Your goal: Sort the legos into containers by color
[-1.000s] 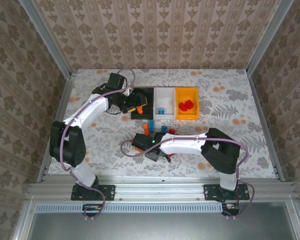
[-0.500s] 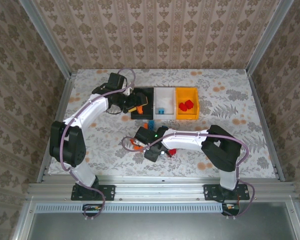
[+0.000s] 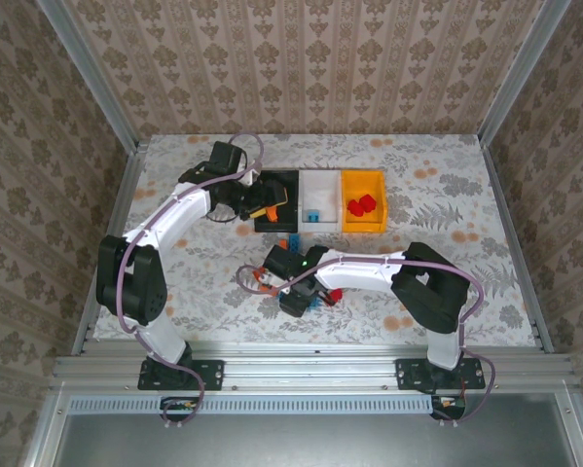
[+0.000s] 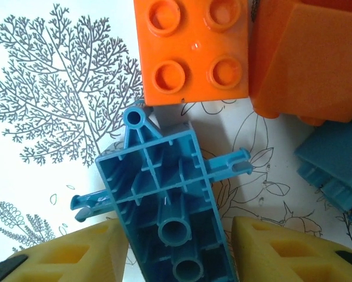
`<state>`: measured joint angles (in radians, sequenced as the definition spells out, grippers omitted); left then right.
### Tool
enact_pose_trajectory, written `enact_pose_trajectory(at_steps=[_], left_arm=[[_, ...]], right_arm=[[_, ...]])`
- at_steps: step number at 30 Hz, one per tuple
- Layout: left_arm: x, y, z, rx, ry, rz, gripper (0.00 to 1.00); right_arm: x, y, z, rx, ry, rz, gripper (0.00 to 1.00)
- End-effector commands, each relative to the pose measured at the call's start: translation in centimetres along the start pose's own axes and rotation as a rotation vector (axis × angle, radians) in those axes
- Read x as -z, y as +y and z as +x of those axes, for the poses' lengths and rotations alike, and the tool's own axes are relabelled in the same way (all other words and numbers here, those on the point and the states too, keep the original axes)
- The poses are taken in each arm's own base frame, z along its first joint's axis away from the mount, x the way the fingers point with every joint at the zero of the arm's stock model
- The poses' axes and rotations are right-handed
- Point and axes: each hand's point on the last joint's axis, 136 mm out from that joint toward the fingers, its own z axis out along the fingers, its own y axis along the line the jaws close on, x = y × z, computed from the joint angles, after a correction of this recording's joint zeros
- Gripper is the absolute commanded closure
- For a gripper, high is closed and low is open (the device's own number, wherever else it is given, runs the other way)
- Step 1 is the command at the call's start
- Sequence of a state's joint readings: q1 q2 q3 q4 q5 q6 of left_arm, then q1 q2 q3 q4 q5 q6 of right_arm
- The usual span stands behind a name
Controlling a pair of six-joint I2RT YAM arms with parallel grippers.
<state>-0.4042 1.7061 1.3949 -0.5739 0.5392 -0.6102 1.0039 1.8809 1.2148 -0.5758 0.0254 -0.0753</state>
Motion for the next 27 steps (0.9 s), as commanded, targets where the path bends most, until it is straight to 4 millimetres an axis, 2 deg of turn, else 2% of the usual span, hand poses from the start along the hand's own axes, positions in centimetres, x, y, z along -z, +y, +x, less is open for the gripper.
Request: enact_pose_trajectory(at_steps=[1,5,6,10,13,17,19,27], left_arm=[[0.5,-0.4,-0.3,-0.003,-0.01,0.022,0.24],[0.5,-0.4,-0.2,-0.002,-0.01,0.02,0.24],[0.6,-0.4,-0.3,-0.003,-0.012,0.022,0.24],[0.7,-0.5,-0.4,-0.005,-0.017,0.023,0.24],[0.8,-0.5,-0.4,-0.005,-0.019,0.025,0.24],[0.9,-0.6,-0.4,-0.007,-0.02,0.026,0.24],[0.9,-0.6,-0.4,-0.006,-0.02,0.029,0.24],[0.9,-0.6,-0.4,-0.006,-0.018,0.028,0.24]], right_arm=[[0.9,0.2,-0.1,-0.014,-0.036,-0.01,0.51],[2.4,0.1,-0.7,-0.022,-0.089,-0.004,0.55],[2.9,-0.1,-1.4,-0.027,-0.125,0.003,0.56],[3.5,-0.4,-1.6,-0.032,-0.153,0.024,0.59],[3.0,-0.5,-1.2,-0.034,-0.139,0.03,0.59],[2.3,0.1,-0.4,-0.024,-0.1,0.008,0.41],[1.9,0.3,0.0,-0.016,-0.074,-0.003,0.37],[-0.9,0.7,1.4,-0.011,-0.001,-0.017,0.39]])
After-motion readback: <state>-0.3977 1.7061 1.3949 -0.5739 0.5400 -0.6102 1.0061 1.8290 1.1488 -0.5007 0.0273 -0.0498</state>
